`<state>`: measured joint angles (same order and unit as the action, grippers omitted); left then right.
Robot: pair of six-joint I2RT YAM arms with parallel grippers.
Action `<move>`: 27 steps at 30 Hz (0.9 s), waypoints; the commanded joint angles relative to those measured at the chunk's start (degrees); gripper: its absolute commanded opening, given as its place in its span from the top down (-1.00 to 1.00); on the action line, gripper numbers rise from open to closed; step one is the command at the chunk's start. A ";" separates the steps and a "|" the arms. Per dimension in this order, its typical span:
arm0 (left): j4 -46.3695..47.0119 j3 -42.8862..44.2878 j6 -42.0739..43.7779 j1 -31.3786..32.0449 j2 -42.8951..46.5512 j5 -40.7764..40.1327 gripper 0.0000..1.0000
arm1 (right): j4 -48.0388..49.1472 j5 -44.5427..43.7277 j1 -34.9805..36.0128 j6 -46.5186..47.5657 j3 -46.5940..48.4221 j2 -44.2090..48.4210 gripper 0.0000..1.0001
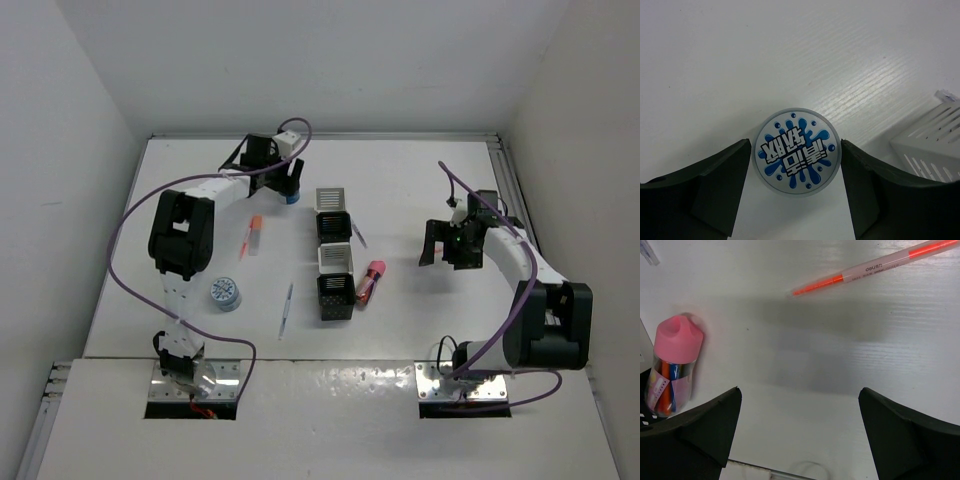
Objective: Sort the stationery into containers
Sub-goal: Grab a piece of stationery with the left arm
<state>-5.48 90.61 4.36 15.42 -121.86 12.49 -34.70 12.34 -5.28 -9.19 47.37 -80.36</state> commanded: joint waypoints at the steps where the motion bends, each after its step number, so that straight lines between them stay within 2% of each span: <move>1: 1.78 2.03 -0.93 0.05 0.40 0.87 -0.53 | 0.95 0.84 0.09 0.14 1.49 0.03 -0.96; 7: -0.06 2.82 -0.76 -0.04 1.63 0.08 0.12 | 0.69 1.20 0.09 0.14 1.75 0.55 -0.96; 9: -2.25 3.52 -0.58 0.05 3.02 -0.36 0.27 | 0.51 1.46 0.01 0.23 1.93 1.34 -0.96; 14: -8.14 5.63 0.12 0.14 10.13 0.43 0.51 | 0.16 2.25 0.09 0.05 1.93 3.19 -0.95; 15: -9.45 6.50 0.12 0.05 11.02 0.60 0.63 | 0.07 2.43 0.01 -0.21 1.84 3.54 -0.95; 18: -13.94 9.06 -0.84 0.14 15.15 2.27 0.82 | 0.42 3.04 0.09 -1.09 1.41 4.77 -0.95; 22: -15.70 8.10 -2.25 1.01 21.56 5.35 0.84 | 1.03 4.01 0.18 -2.23 1.05 5.91 -0.95; 27: -17.64 8.27 -3.57 3.56 24.65 7.98 0.83 | 1.04 4.45 0.18 -2.76 0.96 6.70 -0.96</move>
<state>-22.85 96.97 2.42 16.97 -99.92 16.84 -34.79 15.55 -5.26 -10.70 47.37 -75.46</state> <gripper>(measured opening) 0.704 0.981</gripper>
